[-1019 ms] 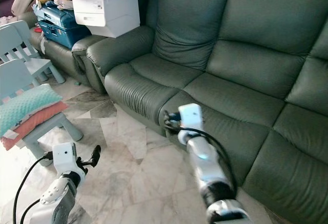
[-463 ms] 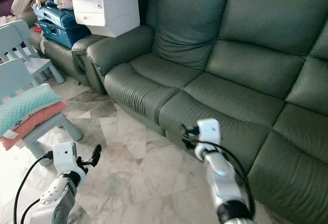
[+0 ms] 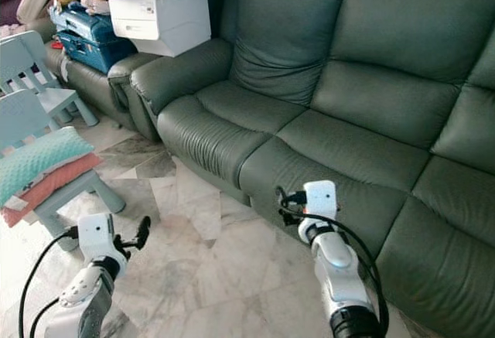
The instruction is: Move the pillow to the sofa
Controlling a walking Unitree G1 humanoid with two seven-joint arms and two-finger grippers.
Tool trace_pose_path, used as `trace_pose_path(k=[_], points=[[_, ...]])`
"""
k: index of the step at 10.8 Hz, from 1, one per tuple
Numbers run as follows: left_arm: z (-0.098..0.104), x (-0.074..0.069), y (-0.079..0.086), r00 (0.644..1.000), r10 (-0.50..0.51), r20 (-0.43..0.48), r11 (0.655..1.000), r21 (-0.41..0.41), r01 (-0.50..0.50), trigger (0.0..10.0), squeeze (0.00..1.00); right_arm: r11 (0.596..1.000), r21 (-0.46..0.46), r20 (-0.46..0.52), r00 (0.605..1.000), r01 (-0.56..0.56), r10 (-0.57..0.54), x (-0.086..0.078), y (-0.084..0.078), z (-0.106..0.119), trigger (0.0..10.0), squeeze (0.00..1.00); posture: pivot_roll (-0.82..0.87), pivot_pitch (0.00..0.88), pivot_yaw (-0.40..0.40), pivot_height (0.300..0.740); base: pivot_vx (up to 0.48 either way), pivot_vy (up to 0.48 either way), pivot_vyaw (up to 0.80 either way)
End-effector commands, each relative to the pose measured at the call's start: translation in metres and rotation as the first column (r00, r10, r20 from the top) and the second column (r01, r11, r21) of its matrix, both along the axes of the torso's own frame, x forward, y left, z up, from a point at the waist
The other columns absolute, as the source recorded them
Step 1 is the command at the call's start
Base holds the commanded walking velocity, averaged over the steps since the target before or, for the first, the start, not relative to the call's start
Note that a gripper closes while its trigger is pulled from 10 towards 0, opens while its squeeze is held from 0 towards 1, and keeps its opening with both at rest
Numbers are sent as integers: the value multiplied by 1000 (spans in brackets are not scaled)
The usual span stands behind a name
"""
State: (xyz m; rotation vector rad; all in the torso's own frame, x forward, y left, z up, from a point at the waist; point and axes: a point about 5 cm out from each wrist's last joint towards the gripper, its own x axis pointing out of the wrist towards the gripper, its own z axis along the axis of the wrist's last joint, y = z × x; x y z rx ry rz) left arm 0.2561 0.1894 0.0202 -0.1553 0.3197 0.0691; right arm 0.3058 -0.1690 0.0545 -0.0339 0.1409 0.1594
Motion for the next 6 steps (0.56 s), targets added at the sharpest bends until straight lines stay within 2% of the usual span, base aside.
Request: trace_pose_path(k=[1,6], points=[[3,2,4,1000,10,12,1000,23,-10,10000,0,1000,5,9,1000,-14,14,2,3,4,10000,0,-165,0,99,740,0,0,0],[2,3,4,1000,17,14,1000,18,-18,10000,0,1000,6,-4,1000,-2,2,2,1,4,10000,0,-173,0,91,740,0,0,0]])
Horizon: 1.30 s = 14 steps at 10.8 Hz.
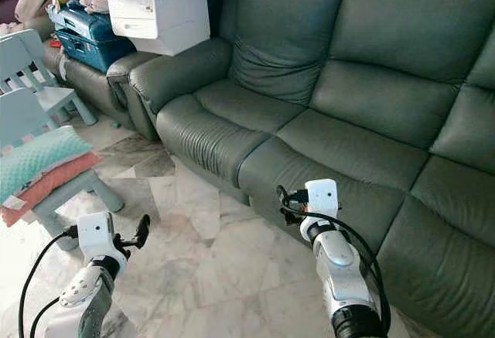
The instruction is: Move the pillow to the sofa
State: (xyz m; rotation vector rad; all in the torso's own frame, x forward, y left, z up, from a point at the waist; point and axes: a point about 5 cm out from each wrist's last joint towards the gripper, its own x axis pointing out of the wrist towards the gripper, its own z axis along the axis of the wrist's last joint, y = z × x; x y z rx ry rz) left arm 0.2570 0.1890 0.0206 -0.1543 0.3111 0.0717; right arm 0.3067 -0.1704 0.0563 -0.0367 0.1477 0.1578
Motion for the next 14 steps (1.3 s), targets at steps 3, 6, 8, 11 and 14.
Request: trace_pose_path(k=[3,6,8,11,14], points=[[3,4,4,1000,18,8,1000,16,-18,10000,0,1000,9,-2,1000,0,0,3,2,2,10000,0,-172,0,90,740,0,0,0],[1,4,3,1000,17,3,1000,10,-17,10000,0,1000,7,-4,1000,2,-2,2,1,3,10000,0,-179,0,91,740,0,0,0],[1,3,3,1000,17,0,1000,8,-17,10000,0,1000,6,-6,1000,2,-2,2,0,2,10000,0,-179,0,89,740,0,0,0],[1,3,3,1000,17,-1,1000,9,-17,10000,0,1000,11,-10,1000,4,-4,1,0,1,10000,0,-181,0,92,740,0,0,0],[0,6,0,1000,4,-2,1000,11,-4,10000,0,999,2,-6,999,33,-33,-4,-7,0,10000,0,-234,0,124,740,0,0,0]])
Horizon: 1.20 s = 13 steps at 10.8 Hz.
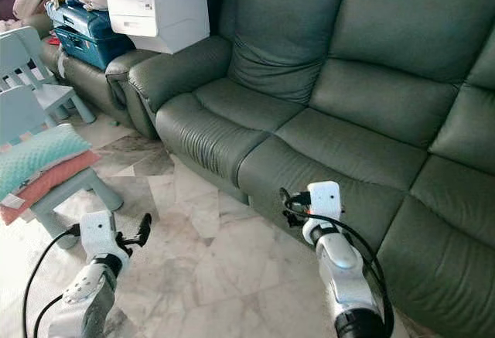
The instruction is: Move the pillow to the sofa
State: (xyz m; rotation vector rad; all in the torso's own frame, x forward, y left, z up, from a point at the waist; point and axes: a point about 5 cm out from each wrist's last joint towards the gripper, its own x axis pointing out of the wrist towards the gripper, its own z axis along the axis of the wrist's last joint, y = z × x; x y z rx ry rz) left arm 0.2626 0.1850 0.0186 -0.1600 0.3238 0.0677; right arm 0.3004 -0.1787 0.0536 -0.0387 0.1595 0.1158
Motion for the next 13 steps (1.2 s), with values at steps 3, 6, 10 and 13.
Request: trace_pose_path(k=[3,6,10,13], points=[[2,9,-5,998,-67,6,998,22,67,10000,0,998,19,-2,998,67,-67,-17,-8,-6,10000,0,-302,0,160,740,0,0,0],[2,9,-15,995,-101,15,995,10,101,10000,0,1000,1,-22,1000,7,-7,-30,2,-13,10000,0,-333,0,179,740,0,0,0],[-6,10,-32,985,-171,-8,985,6,171,10000,0,999,-3,-7,999,52,-52,-37,-4,-9,10000,0,-393,0,234,740,0,0,0],[2,22,-44,966,-257,-3,966,25,257,10000,0,989,15,-19,989,150,-149,-48,-12,-10,10000,0,-389,5,255,740,0,0,0]])
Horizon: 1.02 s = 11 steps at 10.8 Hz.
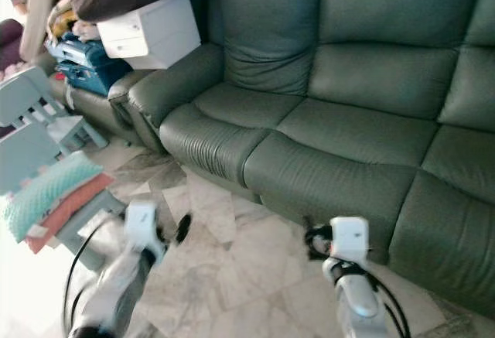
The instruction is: Move the pillow to the sofa
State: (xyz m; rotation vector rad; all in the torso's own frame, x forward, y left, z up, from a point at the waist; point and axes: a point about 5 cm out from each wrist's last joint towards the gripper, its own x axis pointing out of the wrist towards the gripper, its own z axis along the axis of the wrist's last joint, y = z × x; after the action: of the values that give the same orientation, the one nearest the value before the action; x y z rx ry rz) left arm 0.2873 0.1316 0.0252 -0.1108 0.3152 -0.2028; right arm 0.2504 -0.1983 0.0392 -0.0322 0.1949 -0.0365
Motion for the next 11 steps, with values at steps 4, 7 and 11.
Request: trace_pose_path(k=[4,7,11], points=[[1,-4,37,982,186,23,983,9,-186,10000,0,994,-32,44,993,-105,107,30,11,22,10000,0,-291,0,126,740,0,0,0],[1,-10,49,955,293,34,956,-11,-293,10000,0,987,-44,54,987,-152,154,51,17,31,10000,0,-263,0,92,740,0,0,0],[6,-1,41,966,254,46,967,-1,-254,10000,0,993,-20,81,989,-119,120,58,21,33,10000,0,-269,0,122,740,0,0,0]])
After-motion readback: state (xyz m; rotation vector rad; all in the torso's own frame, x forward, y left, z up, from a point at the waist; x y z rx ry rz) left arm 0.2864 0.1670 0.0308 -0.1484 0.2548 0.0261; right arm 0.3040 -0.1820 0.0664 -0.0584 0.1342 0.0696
